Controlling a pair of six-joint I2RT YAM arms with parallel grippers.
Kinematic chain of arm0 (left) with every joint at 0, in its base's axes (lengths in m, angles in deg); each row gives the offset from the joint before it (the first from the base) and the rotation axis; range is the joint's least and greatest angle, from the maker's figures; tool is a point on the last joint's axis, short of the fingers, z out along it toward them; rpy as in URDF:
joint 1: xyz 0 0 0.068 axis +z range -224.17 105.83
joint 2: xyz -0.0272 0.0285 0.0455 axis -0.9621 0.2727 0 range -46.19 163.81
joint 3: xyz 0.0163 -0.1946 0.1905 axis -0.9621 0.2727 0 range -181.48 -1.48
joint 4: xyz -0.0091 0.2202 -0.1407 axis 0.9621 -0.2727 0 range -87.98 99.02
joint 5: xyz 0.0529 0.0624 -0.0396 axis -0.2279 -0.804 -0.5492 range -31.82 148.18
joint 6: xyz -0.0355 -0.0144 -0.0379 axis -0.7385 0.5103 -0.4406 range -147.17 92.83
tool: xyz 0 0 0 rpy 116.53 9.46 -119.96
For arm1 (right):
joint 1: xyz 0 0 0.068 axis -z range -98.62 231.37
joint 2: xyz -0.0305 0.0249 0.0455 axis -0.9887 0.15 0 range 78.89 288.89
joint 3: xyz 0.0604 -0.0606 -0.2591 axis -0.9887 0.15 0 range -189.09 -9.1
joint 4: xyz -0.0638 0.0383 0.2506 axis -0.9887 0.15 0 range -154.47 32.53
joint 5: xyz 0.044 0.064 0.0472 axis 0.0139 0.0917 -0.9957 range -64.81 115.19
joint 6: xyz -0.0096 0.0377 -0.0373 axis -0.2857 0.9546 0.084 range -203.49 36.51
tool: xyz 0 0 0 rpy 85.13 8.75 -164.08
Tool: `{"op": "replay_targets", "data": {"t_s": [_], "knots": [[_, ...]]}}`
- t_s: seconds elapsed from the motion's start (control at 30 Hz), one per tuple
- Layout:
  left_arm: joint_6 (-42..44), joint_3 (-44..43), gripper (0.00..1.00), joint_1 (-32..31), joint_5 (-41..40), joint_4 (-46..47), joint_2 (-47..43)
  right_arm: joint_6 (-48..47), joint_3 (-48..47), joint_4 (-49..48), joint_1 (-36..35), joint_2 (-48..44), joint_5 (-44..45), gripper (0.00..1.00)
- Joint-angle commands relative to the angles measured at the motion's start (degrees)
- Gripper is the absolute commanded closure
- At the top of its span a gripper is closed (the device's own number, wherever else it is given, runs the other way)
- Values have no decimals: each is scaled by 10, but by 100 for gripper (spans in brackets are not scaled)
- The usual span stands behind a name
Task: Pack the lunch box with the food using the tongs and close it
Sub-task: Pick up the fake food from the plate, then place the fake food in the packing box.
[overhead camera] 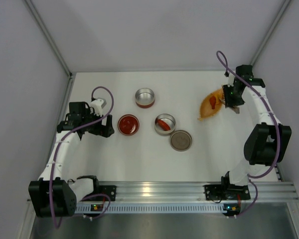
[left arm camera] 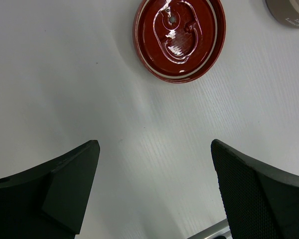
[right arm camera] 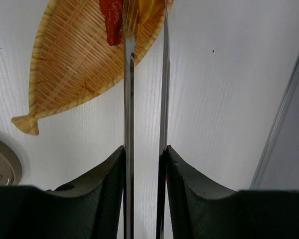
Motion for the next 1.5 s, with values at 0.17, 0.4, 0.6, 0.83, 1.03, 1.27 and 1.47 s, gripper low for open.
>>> {"op": "replay_targets", "data": {"t_s": [0.17, 0.4, 0.6, 0.83, 1.03, 1.27, 1.47], "knots": [[7, 2, 2, 0, 7, 24, 1, 14, -42, -42, 7, 10, -2, 74], [5, 0, 2, -1, 6, 22, -4, 12, -59, -26, 17, -10, -3, 87], [10, -17, 2, 0, 10, 17, -12, -3, -103, -4, 35, -51, -27, 91], [2, -64, 2, 0, 35, 6, -8, 5, -171, 33, 22, -60, -124, 93], [-26, -75, 2, -1, 72, 35, -22, 47, -209, 11, -119, -31, -151, 93], [-40, -102, 2, 0, 71, 38, -14, 75, -280, 1, -222, 72, -165, 93], [-50, -86, 2, -1, 71, 55, -16, 74, -338, -10, -286, 158, -169, 92]]}}
